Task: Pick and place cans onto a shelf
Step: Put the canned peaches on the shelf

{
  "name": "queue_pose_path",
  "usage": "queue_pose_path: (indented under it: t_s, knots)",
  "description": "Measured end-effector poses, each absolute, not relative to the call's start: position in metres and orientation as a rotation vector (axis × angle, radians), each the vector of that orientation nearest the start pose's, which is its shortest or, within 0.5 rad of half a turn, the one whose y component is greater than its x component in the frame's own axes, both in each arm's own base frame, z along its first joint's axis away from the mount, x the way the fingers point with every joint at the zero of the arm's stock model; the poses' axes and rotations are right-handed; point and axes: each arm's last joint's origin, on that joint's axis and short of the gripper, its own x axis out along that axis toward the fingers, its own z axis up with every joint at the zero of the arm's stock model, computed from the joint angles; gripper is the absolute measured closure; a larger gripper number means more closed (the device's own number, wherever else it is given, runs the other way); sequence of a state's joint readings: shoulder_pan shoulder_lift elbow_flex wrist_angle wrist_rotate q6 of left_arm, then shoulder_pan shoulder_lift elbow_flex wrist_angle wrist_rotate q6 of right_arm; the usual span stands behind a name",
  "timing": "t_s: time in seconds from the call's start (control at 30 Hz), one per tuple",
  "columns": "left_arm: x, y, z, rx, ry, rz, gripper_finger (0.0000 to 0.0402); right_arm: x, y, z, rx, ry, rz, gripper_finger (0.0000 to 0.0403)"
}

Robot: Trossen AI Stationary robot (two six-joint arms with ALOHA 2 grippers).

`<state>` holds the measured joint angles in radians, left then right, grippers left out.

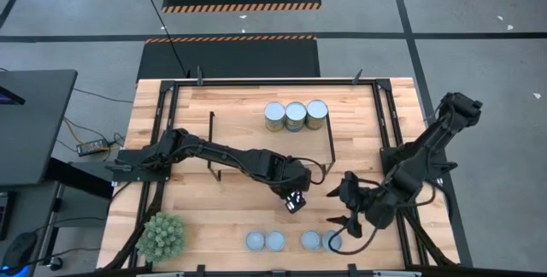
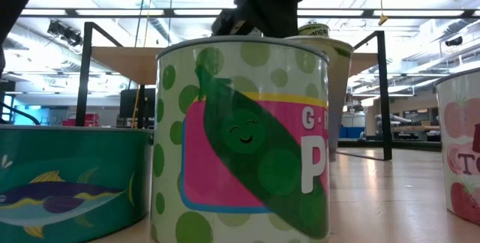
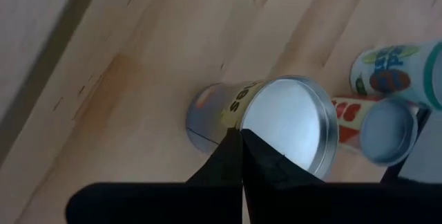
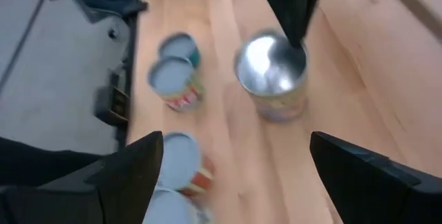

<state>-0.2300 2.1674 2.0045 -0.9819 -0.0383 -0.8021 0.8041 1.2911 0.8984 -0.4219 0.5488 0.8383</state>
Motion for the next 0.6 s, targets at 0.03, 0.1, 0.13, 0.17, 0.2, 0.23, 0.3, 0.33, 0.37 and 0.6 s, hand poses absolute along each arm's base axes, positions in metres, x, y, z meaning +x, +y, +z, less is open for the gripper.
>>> queue_pose_path:
  t_s: [0.03, 0.1, 0.13, 0.17, 0.2, 0.23, 0.3, 0.33, 0.37, 0.6]
  knots:
    - [0.448, -0.104, 0.253, -0.567, 1.124, 0.297, 0.0401, 0.191, 0.174, 0.244, 0.291, 0.679, -0.047, 0.003]
    - [0.448, -0.104, 0.254, -0.578, 1.116, 0.311, 0.0401, 0.19, 0.168, 0.229, 0.283, 0.695, -0.073, 0.003]
    - [0.448, -0.104, 0.254, -0.577, 1.11, 0.317, 0.0401, 0.189, 0.165, 0.223, 0.27, 0.709, -0.088, 0.003]
    - [0.449, -0.104, 0.254, -0.573, 1.099, 0.329, 0.0401, 0.189, 0.162, 0.217, 0.254, 0.721, -0.1, 0.003]
    - [0.449, -0.104, 0.254, -0.574, 1.09, 0.343, 0.0401, 0.188, 0.159, 0.212, 0.244, 0.727, -0.109, 0.003]
    - [0.449, -0.104, 0.254, -0.577, 1.082, 0.355, 0.0401, 0.188, 0.157, 0.208, 0.239, 0.73, -0.118, 0.003]
    - [0.45, -0.104, 0.254, -0.581, 1.071, 0.363, 0.0401, 0.188, 0.152, 0.2, 0.224, 0.733, -0.133, 0.003]
    - [0.45, -0.104, 0.254, -0.588, 1.067, 0.366, 0.0401, 0.189, 0.15, 0.197, 0.221, 0.726, -0.133, 0.003]
    - [0.45, -0.104, 0.254, -0.597, 1.062, 0.37, 0.0401, 0.19, 0.148, 0.194, 0.218, 0.709, -0.128, 0.003]
    - [0.452, -0.103, 0.255, -0.615, 1.023, 0.408, 0.0401, 0.196, 0.134, 0.174, 0.228, 0.594, -0.109, 0.0028]
